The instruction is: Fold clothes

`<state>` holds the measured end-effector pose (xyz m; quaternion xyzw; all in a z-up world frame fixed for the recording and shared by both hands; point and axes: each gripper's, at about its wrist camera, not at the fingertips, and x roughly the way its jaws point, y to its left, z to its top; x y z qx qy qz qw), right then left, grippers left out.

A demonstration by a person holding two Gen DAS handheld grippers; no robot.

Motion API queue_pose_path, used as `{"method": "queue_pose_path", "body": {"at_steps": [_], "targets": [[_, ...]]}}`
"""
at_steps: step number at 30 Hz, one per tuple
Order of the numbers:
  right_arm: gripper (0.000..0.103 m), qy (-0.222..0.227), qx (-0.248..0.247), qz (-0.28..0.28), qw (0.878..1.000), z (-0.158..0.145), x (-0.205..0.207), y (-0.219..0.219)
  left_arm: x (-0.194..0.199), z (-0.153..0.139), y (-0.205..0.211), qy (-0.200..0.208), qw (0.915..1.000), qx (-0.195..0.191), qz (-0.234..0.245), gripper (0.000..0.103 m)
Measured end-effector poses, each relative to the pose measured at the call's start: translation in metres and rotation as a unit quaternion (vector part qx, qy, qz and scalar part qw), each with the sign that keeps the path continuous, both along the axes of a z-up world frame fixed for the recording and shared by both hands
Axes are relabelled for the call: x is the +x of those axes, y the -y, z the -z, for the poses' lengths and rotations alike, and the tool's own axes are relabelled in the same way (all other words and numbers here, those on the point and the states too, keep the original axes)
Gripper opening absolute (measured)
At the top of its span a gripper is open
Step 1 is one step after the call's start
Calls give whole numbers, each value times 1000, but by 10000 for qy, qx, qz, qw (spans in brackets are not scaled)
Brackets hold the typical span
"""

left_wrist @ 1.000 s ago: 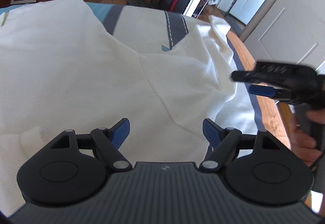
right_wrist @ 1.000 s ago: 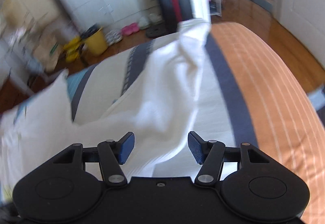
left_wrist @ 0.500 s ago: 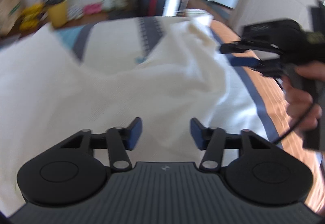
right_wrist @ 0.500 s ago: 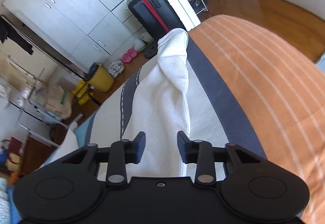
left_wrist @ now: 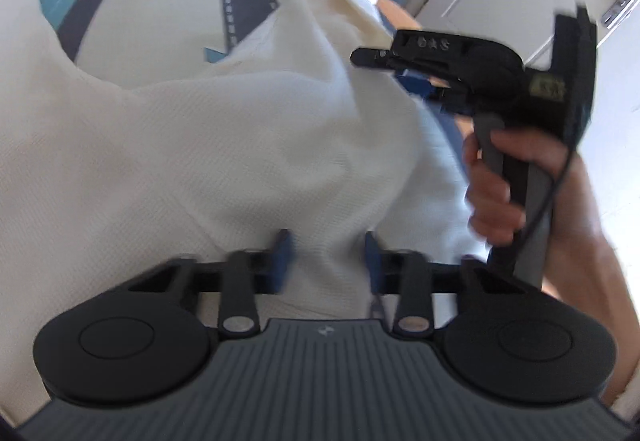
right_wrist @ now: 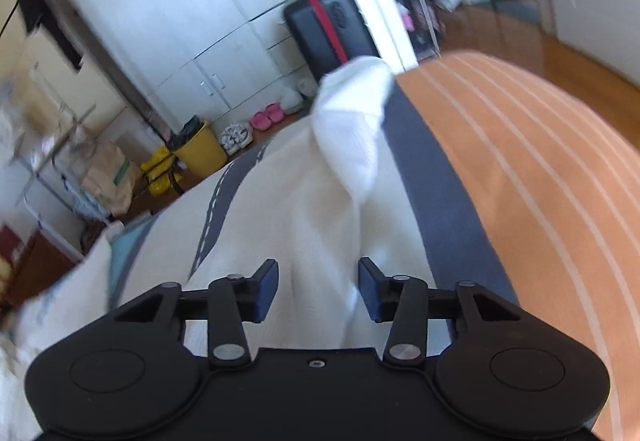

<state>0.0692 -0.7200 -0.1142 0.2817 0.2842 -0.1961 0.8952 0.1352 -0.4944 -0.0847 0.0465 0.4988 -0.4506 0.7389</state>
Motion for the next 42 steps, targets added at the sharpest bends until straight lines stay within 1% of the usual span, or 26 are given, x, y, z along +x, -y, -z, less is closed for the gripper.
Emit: {"method": "queue_pose_path", "body": {"at_steps": [1, 2, 5, 7, 10, 11, 13, 15, 16, 18, 19, 20, 22, 25, 26, 27, 28, 29, 31, 33, 34, 35, 38, 39, 40, 42], "targets": [[14, -20, -240, 18, 9997, -1, 8, 3, 0, 0, 1, 84, 9999, 83, 42, 14], [2, -16, -414, 79, 9991, -1, 13, 9, 1, -1, 0, 110, 9998, 87, 103, 14], [1, 364, 9, 811, 9960, -1, 3, 34, 5, -1, -3, 40, 9999, 41, 154, 13], [0, 196, -62, 1276, 9916, -5, -8, 45, 7, 0, -4, -77, 9999, 24, 149, 13], [0, -125, 96, 1325, 9911, -5, -19, 63, 6, -1, -1, -54, 9997, 63, 228, 14], [0, -56, 225, 1376, 9902, -3, -23, 69, 6, -1, 1, -54, 9996, 41, 264, 16], [1, 116, 426, 1578, 9865, -2, -29, 79, 8, -1, 5, -103, 9993, -124, 341, 27], [12, 301, 591, 1684, 9835, -1, -33, 89, 12, 1, 11, -194, 9988, -317, 309, 33], [14, 383, 580, 1528, 9858, -4, -29, 90, 14, 3, 14, -243, 9986, -387, 280, 34], [27, 273, 220, 1035, 9940, -11, -11, 84, 18, 6, 21, -320, 9981, -450, 258, 34], [48, 158, -49, 787, 9968, -14, -1, 79, 21, 7, 23, -414, 9977, -484, 238, 34], [54, 18, -367, 546, 9978, -16, 11, 73, 26, 9, 23, -616, 9965, -539, 163, 34], [54, -502, -1238, -94, 9910, -19, 36, 61, 39, 15, 18, -1122, 9913, -685, -49, 34], [53, -1253, -2712, -293, 9539, -13, 65, 54, 47, 21, 11, -1488, 9857, -743, -259, 23], [34, -1333, -2851, -371, 9485, -11, 72, 60, 46, 21, 10, -1485, 9859, -725, -277, 23], [12, -1285, -2721, -474, 9525, -13, 75, 69, 44, 20, 9, -1443, 9868, -687, -278, 23], [0, -1170, -2453, -575, 9606, -17, 76, 81, 42, 19, 8, -1392, 9878, -637, -288, 21], [0, -1003, -2273, -506, 9673, -24, 73, 91, 40, 17, 6, -1302, 9894, -550, -327, 19], [0, -702, -2108, -106, 9750, -40, 63, 104, 33, 11, 4, -848, 9948, -158, -536, 5], [0, -830, -1975, 18, 9768, -42, 60, 109, 19, -2, 7, 42, 9971, 311, -700, 5], [0, -894, -1908, 80, 9775, -43, 59, 111, 11, -6, 10, 319, 9952, 541, -755, 6], [0, -958, -1841, 142, 9781, -44, 58, 113, 5, -10, 11, 417, 9937, 667, -803, 6], [1, -738, -1901, 210, 9788, -64, 51, 86, -6, -31, -13, 440, 9938, 464, -910, 23], [1, -636, -1938, 225, 9787, -72, 48, 75, -10, -41, -27, 478, 9939, 331, -942, 34], [1, -455, -1915, 196, 9802, -81, 45, 63, -13, -51, -43, 537, 9935, 203, -979, 44], [1, 67, -1761, 7, 9843, -103, 39, 34, -22, -69, -87, 752, 9908, 26, -1127, 51]]}}
